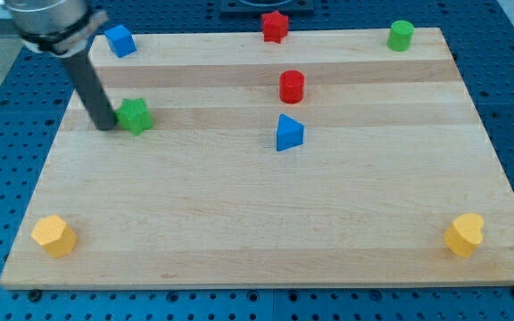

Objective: Slide the green star to the bottom left of the red circle

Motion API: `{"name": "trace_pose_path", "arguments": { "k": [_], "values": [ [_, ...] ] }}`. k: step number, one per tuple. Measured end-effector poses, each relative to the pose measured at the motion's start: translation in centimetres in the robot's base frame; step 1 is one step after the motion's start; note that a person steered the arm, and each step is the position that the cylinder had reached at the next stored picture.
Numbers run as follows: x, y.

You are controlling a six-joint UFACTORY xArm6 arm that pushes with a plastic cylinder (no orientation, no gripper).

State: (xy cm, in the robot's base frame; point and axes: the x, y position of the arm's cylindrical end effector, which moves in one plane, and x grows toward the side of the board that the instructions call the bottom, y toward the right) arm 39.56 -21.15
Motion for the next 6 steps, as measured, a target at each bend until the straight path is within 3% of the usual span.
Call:
{"name": "trace_pose_path", "arguments": {
  "k": [2,3,4,6],
  "values": [
    [-0.5,5.8],
    [-1.0,1.2],
    [-1.8,2.2],
    [-1.8,9.7]
  ]
}}
